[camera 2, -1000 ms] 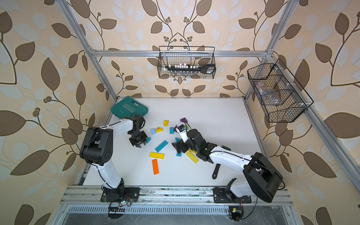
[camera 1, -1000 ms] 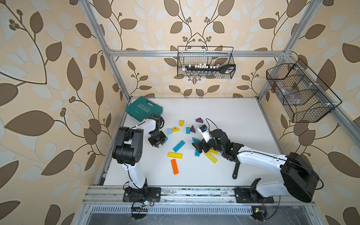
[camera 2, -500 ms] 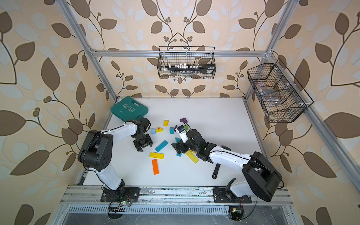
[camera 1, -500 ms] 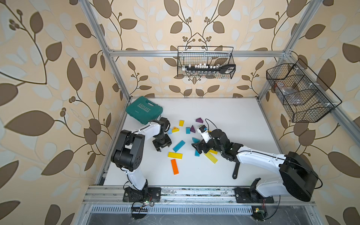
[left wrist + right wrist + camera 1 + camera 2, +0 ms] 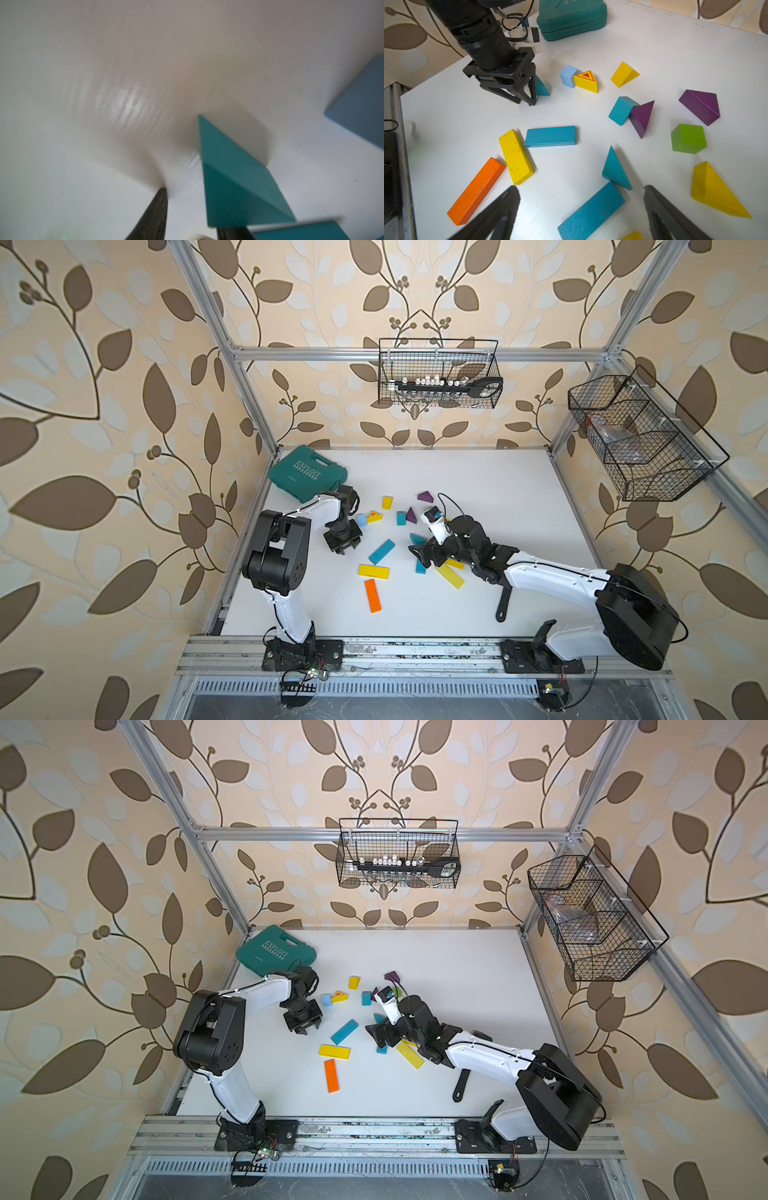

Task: Assemble a small pinwheel with building blocks
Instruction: Adjust the building block at the center of the board.

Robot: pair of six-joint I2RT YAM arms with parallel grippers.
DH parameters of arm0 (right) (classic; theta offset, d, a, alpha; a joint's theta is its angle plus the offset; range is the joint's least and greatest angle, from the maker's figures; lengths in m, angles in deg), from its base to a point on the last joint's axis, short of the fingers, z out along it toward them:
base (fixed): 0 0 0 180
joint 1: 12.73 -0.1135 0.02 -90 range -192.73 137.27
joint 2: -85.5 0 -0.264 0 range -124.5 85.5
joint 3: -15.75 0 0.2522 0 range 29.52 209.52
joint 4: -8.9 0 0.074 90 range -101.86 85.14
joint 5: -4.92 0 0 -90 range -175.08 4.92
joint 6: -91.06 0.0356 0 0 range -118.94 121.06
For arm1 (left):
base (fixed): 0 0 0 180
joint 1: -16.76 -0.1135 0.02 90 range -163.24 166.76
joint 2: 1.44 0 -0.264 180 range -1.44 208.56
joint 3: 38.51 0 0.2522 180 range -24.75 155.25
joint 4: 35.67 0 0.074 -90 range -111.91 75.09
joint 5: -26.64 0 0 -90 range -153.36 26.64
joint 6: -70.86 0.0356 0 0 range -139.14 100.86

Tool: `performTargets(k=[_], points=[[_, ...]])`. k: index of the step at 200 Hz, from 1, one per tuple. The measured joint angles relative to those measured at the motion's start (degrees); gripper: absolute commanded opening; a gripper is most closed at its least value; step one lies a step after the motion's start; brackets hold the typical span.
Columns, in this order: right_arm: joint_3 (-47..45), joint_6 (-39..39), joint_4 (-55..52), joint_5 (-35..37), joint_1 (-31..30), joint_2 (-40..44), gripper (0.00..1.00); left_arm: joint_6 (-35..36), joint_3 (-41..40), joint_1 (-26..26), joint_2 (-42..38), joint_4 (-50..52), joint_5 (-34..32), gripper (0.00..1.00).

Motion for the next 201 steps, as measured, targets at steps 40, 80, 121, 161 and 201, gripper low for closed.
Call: performTargets(k=[40,80,121,161,201], points=[[0.0,0.0,0.0,0.0,0.0,0.0,0.94,2.4,1.4,-1.5,1.0,-0.8,0.1,0.37],[0.0,0.0,0.0,0.0,0.0,0.0,0.94,3.1,2.7,-1.9,1.9,-1.2,0.3,0.37],[0.0,0.0,0.1,-0.1,0.0,0.0,0.94,3.3,4.9,-1.9,3.6,-1.2,0.3,0.36],[0.0,0.0,0.4,-0.1,0.0,0.0,0.94,3.5,7.3,-1.9,5.2,-1.1,0.3,0.36],[0.0,0.0,0.6,-0.1,0.0,-0.2,0.94,4.3,8.1,-1.9,5.9,-0.9,0.3,0.36]])
